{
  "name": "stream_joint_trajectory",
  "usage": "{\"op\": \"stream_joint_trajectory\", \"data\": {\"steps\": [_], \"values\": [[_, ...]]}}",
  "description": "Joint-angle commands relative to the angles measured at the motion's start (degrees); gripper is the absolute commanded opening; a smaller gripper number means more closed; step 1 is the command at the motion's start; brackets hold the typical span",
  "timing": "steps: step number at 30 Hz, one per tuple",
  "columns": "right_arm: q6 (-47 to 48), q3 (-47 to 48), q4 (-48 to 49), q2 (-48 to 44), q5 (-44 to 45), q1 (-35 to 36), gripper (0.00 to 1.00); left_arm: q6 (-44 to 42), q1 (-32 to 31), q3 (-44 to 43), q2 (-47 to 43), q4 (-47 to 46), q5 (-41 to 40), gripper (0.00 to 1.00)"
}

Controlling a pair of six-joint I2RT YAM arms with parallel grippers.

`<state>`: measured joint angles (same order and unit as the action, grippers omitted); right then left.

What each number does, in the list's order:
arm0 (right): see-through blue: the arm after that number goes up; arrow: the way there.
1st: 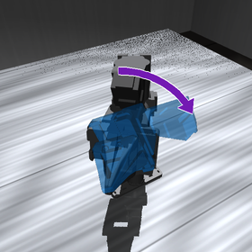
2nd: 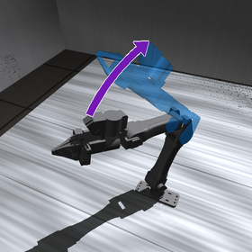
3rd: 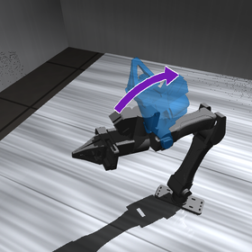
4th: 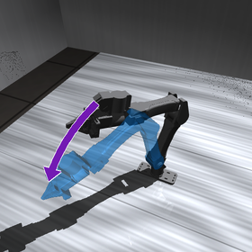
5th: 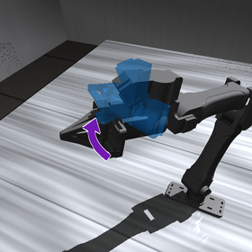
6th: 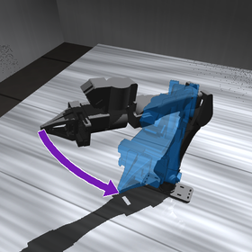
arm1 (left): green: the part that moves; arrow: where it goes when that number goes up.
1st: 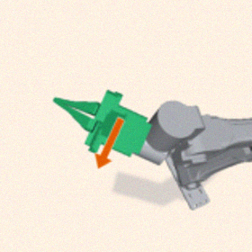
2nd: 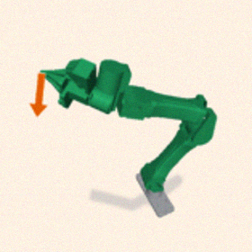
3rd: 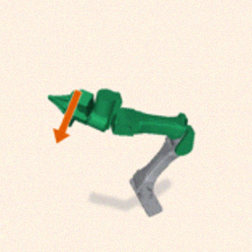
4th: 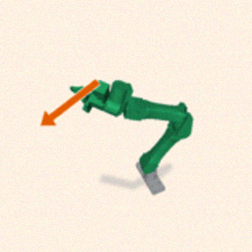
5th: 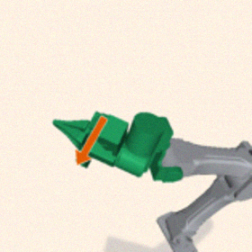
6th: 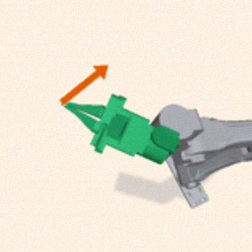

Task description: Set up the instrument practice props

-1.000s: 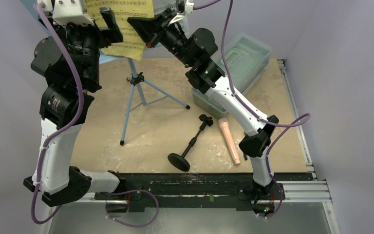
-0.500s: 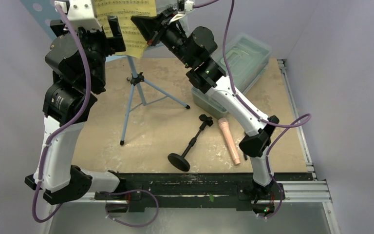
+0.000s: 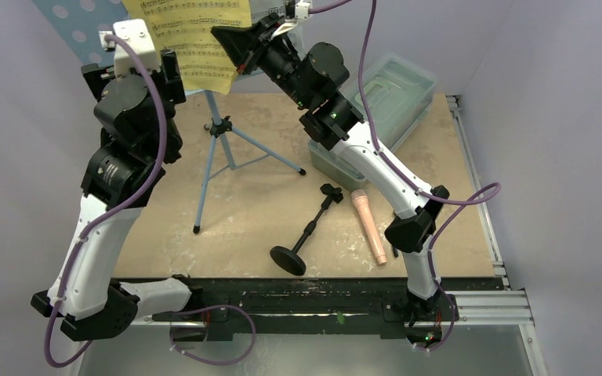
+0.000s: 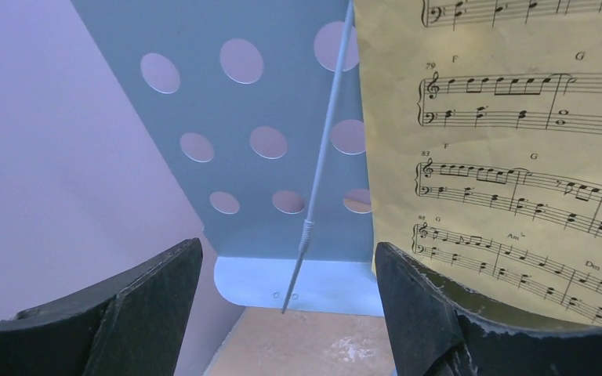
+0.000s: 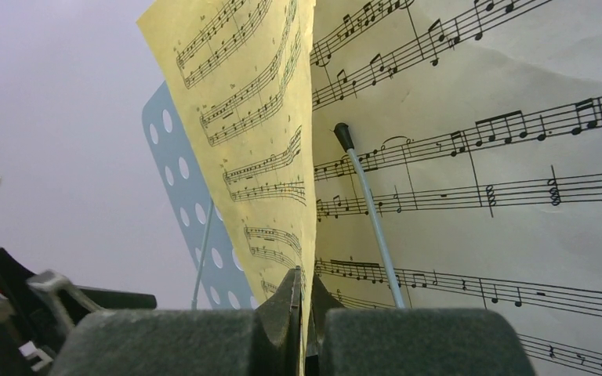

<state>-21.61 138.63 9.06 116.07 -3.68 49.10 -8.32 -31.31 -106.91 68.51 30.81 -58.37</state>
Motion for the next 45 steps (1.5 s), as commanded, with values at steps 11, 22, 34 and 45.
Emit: {"op": "stream_joint_trajectory", "data": {"steps": [11, 22, 34, 45], "values": [[0.95, 3.3, 1.71, -2.0, 0.52, 0.01, 0.0, -6.93, 2.43, 0.5, 5.22, -9.11, -6.32, 0.61], [0.91, 5.59, 1.35, -0.55, 1.08, 0.03, 0.0, -2.73, 9.94, 1.82, 5.37, -7.92, 0.48, 0.41], [1.19, 7.07, 1.68, 0.55, 1.67, 0.03, 0.0, -5.09, 10.66, 7.35, 1.87, -16.5, 3.23, 0.07], [1.13, 8.34, 4.37, 3.02, -0.18, 0.29, 0.0, -7.17, 10.66, 17.02, -6.4, -28.32, 9.32, 0.0]]}}
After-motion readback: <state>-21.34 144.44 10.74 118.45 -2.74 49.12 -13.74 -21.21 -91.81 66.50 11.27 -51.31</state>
